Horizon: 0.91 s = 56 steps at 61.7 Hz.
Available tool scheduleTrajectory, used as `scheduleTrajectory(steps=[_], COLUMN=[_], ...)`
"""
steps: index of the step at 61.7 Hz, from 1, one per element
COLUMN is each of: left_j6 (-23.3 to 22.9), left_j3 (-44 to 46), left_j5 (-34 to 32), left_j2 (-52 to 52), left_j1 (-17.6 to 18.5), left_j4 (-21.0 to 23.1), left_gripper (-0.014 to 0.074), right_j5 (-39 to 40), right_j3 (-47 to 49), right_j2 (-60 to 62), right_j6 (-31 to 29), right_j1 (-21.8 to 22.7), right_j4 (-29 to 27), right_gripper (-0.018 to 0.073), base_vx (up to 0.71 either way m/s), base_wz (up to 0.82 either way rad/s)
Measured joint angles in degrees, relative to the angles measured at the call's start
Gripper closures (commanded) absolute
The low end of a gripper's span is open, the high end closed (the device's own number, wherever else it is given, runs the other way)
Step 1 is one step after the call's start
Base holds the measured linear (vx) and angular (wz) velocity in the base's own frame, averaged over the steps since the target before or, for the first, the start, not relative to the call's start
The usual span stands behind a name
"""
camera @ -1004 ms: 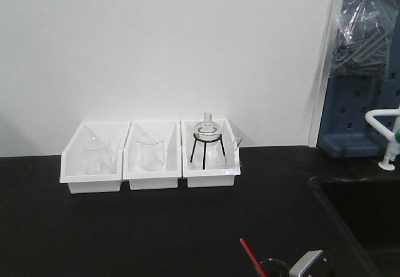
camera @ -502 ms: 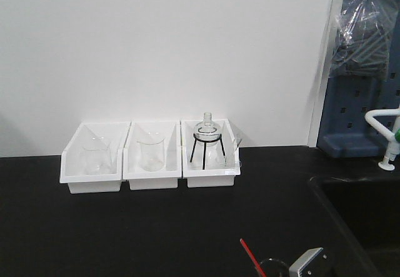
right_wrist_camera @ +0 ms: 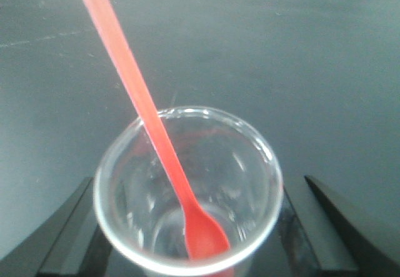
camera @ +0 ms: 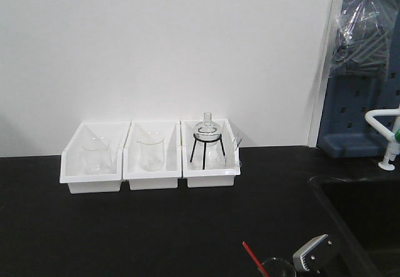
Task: Grab beaker from right and move to left
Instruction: 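Lower the held beaker onto the counter in front of the bins, then open the right gripper and raise it away from the beaker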
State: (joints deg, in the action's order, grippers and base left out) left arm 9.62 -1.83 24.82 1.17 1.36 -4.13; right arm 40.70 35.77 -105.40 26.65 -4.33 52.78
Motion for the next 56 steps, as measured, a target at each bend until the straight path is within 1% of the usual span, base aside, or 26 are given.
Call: scheduleTrajectory(steps=[5,13,28,34,38,51,56], left_j6=[0.0,0.0,0.0,0.0,0.0,0.0,0.0], left_j3=[0.0,0.0,0.0,0.0,0.0,0.0,0.0], left_j5=[0.0,0.0,0.0,0.0,0.0,0.0,0.0], left_j2=[0.0,0.0,0.0,0.0,0.0,0.0,0.0], left_j1=[0.0,0.0,0.0,0.0,0.0,0.0,0.0], left_j4=[0.0,0.0,0.0,0.0,0.0,0.0,0.0], left_gripper=[0.0603,0.0603,0.0603,0.0603,0.0603,0.0603,0.0603], right_j5=[-3.17,-6.86,-11.37,-13.45,-14.88,-17.61,-17.61], right_j3=[-0.04,-0.36,-0.36,-0.36,-0.36,-0.66,-0.66], right_j2=[1.34,3.35,6.97,9.2,10.84,18.52,23.38], right_j6=[1.84,5.63,13.47,17.24,20.73,35.6,41.72], right_j1=[0.0,0.0,0.0,0.0,0.0,0.0,0.0], right_j4=[1.69,5.92,12.56,16.09,18.94,30.32,34.01], right_gripper=[0.0044,0.0048,0.0048,0.0048,0.0048,0.0048,0.0071], base_vx=[0.0,0.0,0.0,0.0,0.0,0.0,0.0], base_wz=[0.0,0.0,0.0,0.0,0.0,0.0,0.0])
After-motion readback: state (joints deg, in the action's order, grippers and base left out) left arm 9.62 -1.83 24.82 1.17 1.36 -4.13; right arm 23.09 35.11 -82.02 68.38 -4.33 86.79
